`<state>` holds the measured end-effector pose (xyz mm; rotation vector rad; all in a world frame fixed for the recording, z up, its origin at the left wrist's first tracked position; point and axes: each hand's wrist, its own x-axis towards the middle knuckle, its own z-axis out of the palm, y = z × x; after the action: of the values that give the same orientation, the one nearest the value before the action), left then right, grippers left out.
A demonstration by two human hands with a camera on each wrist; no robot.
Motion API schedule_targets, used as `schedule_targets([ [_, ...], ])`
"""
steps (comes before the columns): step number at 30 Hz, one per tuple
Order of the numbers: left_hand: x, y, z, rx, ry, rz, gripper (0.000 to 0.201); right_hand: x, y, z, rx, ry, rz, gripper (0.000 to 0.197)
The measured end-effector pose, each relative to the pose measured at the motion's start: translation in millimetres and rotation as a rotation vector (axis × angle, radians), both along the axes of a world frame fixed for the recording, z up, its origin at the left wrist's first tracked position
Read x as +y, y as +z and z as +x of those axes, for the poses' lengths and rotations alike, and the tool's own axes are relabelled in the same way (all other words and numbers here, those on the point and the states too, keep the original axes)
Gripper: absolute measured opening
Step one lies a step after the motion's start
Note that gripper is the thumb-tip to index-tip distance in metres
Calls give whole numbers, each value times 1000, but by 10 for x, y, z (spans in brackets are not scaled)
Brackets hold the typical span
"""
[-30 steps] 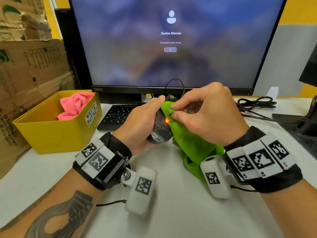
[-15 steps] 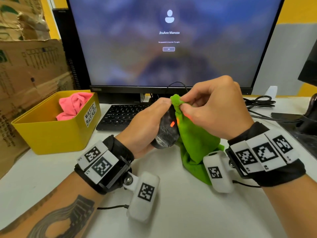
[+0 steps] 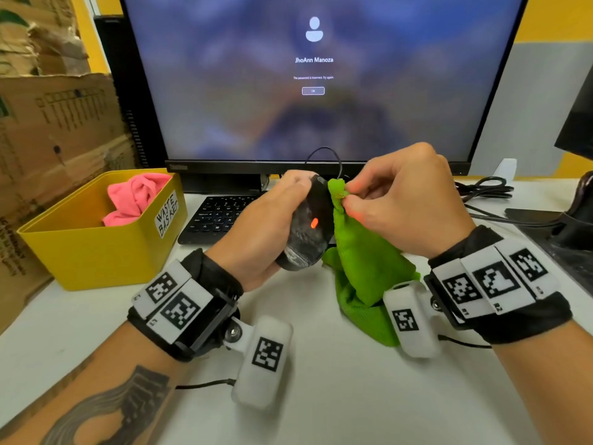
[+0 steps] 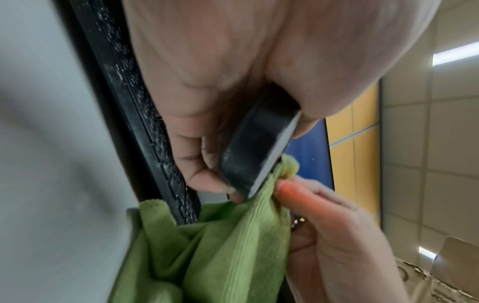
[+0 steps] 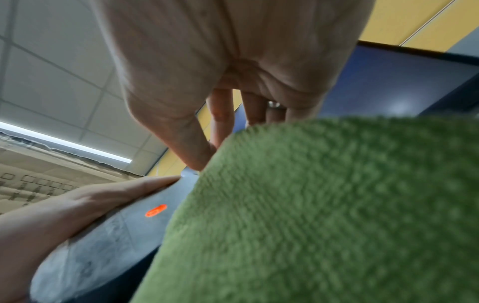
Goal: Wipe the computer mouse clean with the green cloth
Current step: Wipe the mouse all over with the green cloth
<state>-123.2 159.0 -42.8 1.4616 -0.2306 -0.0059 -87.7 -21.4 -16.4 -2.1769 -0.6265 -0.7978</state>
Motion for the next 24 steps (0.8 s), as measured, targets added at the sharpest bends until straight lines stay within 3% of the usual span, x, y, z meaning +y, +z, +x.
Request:
schedule_targets([
  [8,-80,-40,-2,-1,-17,66,32,97,18,-46,-5,84,81,1],
  [13,-29,42,-53,53,11,-44,30,-24,-2,23,14,29,9,4],
  [18,-14,45,-15,167,9,-34,62,107,12,-50,-61,170,111,12],
  [22,20,10,14,180,-27,-13,87,239,-44,-100,-80,272,-44,19],
  [24,29,-2,28,157,-24,-20,88,222,-49,-99,-27,336,-86,16],
])
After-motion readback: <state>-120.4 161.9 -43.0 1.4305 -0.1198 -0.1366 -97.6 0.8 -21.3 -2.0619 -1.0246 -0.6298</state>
